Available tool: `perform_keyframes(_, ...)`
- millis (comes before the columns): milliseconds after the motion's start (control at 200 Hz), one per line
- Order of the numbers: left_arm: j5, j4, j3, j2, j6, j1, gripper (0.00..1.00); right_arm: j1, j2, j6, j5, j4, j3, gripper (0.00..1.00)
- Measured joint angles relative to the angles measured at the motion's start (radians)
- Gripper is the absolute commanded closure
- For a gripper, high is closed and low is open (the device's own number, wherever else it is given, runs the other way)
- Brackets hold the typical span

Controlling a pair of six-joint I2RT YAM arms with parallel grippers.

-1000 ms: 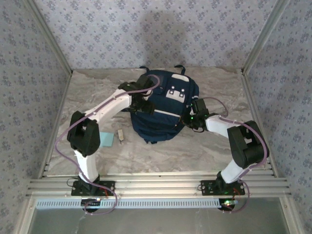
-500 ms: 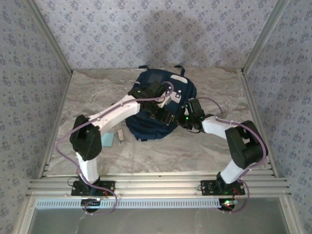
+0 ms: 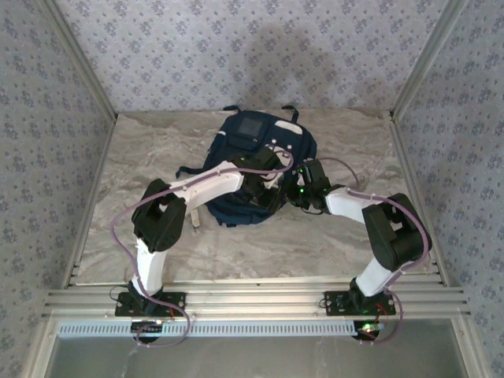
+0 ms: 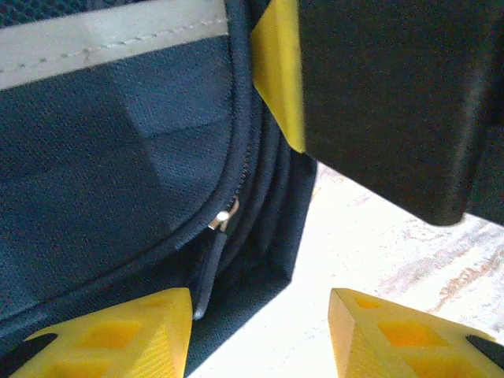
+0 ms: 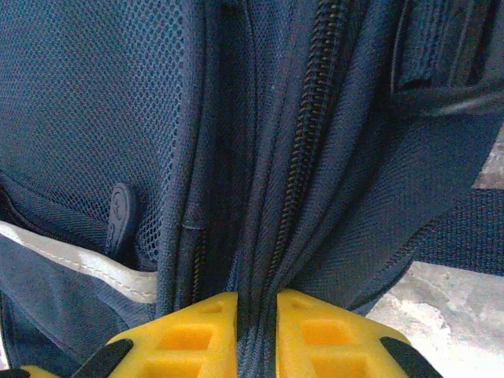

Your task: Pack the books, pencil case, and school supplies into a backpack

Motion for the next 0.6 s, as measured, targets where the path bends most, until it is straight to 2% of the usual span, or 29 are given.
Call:
perform_keyframes(300,-0.072,0.031,-0.024,0.027,0.004,0.0,0.64,0.0,0.0,0.0,0.0,0.002,0.0,0.83)
perform_keyframes(505,-0.084,0.057,-0.044,0.033,0.005,0.0,0.85,0.0,0.0,0.0,0.0,0.002,0.0,0.83)
perform_keyframes(600,-0.085,0.063,-0.044,0.036,0.01,0.0,0.87,0.0,-0.003,-0.001,0.001,0.0,0.0,0.82)
